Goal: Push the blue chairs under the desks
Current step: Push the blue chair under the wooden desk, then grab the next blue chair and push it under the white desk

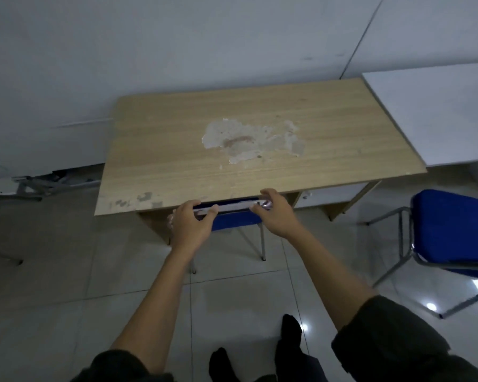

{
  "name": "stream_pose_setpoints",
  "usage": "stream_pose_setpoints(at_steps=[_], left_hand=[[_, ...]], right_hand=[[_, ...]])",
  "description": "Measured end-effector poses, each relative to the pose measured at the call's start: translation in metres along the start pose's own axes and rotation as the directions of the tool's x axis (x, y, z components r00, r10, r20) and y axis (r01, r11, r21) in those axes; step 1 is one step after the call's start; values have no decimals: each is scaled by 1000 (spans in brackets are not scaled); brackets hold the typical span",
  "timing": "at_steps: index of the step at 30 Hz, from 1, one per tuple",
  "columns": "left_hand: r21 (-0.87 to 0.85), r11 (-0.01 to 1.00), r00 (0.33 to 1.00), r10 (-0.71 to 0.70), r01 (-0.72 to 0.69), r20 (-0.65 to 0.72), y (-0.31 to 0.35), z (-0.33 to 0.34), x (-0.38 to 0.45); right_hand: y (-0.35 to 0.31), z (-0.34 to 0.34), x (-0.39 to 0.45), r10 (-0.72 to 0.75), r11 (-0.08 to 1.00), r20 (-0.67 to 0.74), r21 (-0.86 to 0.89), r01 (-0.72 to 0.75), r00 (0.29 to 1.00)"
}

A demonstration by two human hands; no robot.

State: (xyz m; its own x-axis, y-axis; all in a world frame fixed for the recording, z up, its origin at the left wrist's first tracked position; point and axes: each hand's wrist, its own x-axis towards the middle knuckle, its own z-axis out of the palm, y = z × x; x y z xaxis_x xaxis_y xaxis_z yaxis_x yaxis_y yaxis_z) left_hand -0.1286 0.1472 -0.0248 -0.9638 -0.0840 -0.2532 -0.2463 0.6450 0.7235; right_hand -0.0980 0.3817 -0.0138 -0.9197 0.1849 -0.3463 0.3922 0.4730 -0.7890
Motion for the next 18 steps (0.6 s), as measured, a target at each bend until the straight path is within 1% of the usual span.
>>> stream_pose_setpoints(at_steps=[2, 4, 7, 8, 10, 13, 16, 18], left_hand=[[-73, 997, 999, 39, -37, 25, 15, 3, -24], [-107, 989, 993, 104, -98, 53, 31, 11, -45], [-156, 970, 970, 205, -184, 133, 75, 35, -82], [-161, 964, 957, 237, -210, 169, 97, 55, -100], [-168, 964, 948, 237, -204, 212, 113, 67, -113], [-177, 954, 913, 284, -241, 292, 156, 118, -152], [-178, 932, 872, 359, -316, 332, 206, 182, -190], [-184, 918, 844, 395, -351, 363, 240, 227, -218]], right_hand=[[3, -16, -27, -12, 998, -60, 56, 15, 998], [8, -35, -57, -11, 995, -113, 96, 22, 994], [28, -82, -107, 6, 990, -204, 140, 24, 979], [42, -108, -130, 19, 988, -235, 150, 17, 972], [52, -123, -148, 40, 984, -244, 176, 4, 969], [88, -176, -187, 72, 975, -313, 222, -1, 947], [130, -237, -212, 76, 978, -369, 209, 3, 926], [162, -279, -227, 99, 982, -420, 187, -21, 902]])
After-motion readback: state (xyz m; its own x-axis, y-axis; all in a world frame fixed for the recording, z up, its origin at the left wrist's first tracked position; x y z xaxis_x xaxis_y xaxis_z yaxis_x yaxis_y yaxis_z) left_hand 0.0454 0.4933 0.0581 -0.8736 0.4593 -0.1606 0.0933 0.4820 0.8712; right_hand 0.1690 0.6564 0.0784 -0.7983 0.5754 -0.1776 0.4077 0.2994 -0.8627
